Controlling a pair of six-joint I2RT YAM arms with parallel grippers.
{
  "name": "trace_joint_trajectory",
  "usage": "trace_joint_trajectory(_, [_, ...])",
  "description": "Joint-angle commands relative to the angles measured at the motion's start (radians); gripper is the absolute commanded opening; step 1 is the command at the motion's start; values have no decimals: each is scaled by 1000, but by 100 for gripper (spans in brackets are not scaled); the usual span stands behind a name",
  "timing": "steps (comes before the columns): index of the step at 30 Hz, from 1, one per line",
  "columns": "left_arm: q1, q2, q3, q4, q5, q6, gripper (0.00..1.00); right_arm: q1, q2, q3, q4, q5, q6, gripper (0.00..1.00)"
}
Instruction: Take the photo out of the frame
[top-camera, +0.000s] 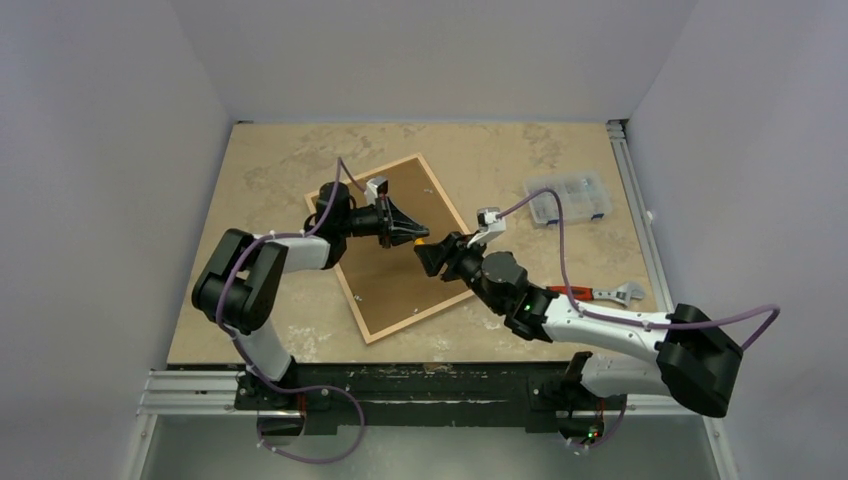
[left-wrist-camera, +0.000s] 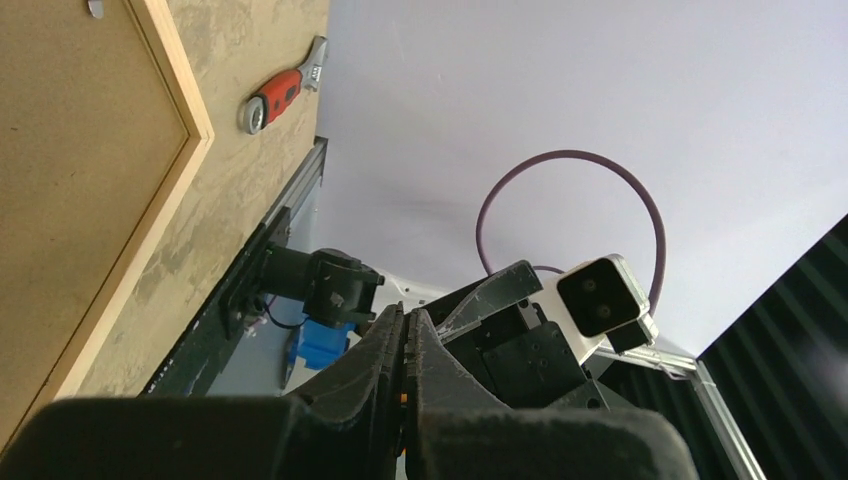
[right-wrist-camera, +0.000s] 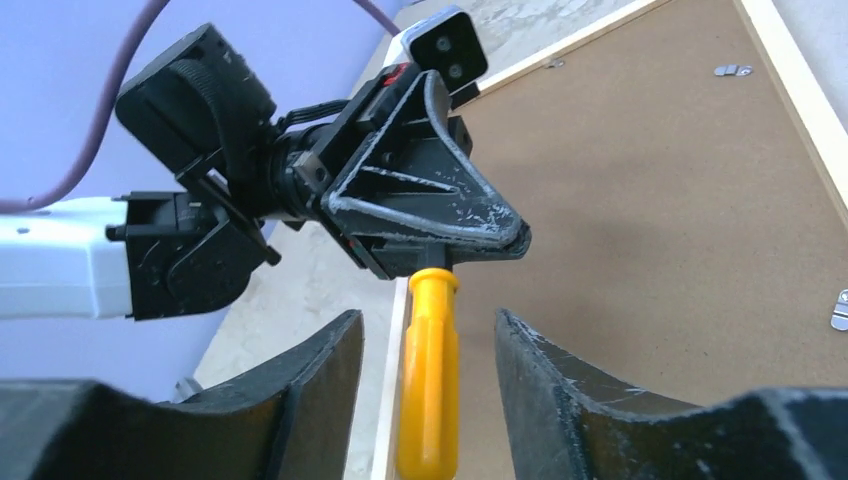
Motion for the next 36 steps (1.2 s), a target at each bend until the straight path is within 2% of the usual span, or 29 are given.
trace_joint_trajectory(1, [7, -12, -15, 120, -6, -48, 0, 4, 41, 42, 89, 89, 26, 48])
trace_joint_trajectory(16, [18, -16, -25, 103, -12, -48, 0, 77, 98, 77, 55, 273, 26, 37])
trace_joint_trajectory(17, [18, -17, -26, 103, -12, -48, 0, 77, 100, 79, 55, 273, 22, 33])
trace_joint_trajectory(19, [18, -18, -26, 102, -13, -48, 0, 78, 102, 85, 56, 261, 10, 20])
trace_joint_trajectory(20, [18, -19, -26, 100, -14, -46, 0, 78, 105, 85, 60, 252, 4, 12])
trace_joint_trajectory(21, [18, -20, -26, 97, -14, -43, 0, 79, 106, 85, 61, 247, -3, 0])
trace_joint_trajectory(22, [20, -21, -25, 94, -14, -37, 0, 78, 107, 86, 56, 245, -3, 0])
trace_joint_trajectory(23, [21, -23, -24, 94, -14, -31, 3, 78, 104, 86, 41, 245, -8, 0])
trace_joint_trajectory(24, [22, -31, -23, 89, -17, -20, 14, 78, 94, 86, 10, 251, -10, 0])
trace_joint_trajectory(25, [25, -41, -21, 74, -20, 0, 30, 78, 80, 78, -18, 256, -11, 0])
trace_joint_trajectory(27, [33, -70, -9, -17, -25, 64, 46, 78, 37, 55, -100, 267, -7, 0])
trace_joint_trajectory(29, [43, -101, 8, -123, -36, 143, 53, 77, -16, 37, -198, 295, -31, 0])
trace_joint_trajectory(33, [58, -195, 79, -480, -104, 389, 58, 56, -80, 57, -439, 279, -108, 0])
trace_joint_trajectory(36, [59, -279, 172, -785, -222, 606, 58, 28, -105, 78, -646, 252, -94, 0])
